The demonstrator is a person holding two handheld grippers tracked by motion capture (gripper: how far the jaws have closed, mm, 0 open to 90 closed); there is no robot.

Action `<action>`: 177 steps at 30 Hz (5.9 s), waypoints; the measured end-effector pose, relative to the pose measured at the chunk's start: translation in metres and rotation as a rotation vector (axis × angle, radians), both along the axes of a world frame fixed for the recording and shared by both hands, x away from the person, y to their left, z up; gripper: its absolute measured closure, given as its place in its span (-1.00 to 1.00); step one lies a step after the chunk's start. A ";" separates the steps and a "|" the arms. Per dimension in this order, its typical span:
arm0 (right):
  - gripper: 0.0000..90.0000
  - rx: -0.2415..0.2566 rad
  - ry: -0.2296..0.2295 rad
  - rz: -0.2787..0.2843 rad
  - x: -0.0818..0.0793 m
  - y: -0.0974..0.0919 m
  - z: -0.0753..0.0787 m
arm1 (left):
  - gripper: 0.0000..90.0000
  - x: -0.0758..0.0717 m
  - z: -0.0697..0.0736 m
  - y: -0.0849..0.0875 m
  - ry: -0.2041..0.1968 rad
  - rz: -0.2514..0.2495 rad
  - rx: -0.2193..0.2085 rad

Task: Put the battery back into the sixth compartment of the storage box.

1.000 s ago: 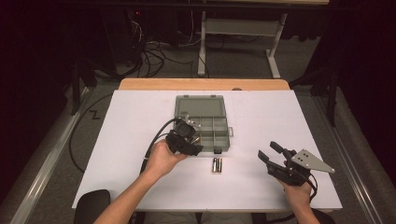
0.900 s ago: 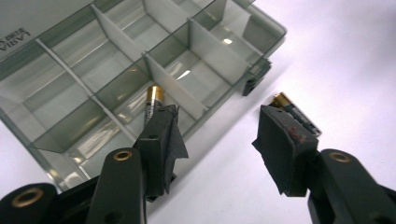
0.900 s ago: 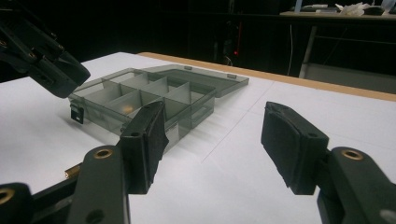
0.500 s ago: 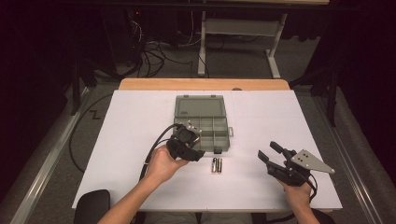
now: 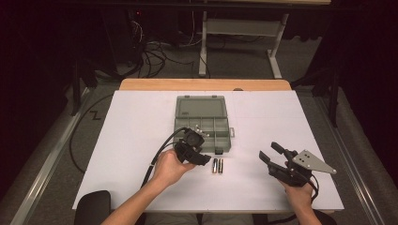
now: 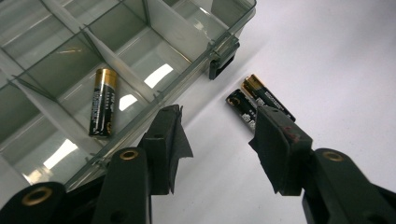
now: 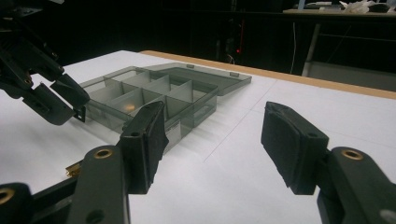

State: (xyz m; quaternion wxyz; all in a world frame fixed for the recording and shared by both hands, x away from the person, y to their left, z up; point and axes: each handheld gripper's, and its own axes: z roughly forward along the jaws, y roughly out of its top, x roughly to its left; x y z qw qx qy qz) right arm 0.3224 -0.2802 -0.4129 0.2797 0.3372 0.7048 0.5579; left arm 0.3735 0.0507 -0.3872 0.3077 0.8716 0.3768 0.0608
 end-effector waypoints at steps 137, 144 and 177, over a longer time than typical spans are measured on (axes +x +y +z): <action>-0.06 -0.025 -0.014 0.040 -0.002 0.003 0.001 | 0.69 0.050 0.027 0.018 0.002 0.015 0.021; -0.06 -0.024 -0.019 0.040 -0.003 0.003 0.001 | 0.69 0.060 0.023 0.019 0.017 0.038 0.031; -0.08 -0.014 0.001 0.041 0.000 0.002 0.001 | 0.43 0.075 0.008 0.014 0.016 0.071 0.077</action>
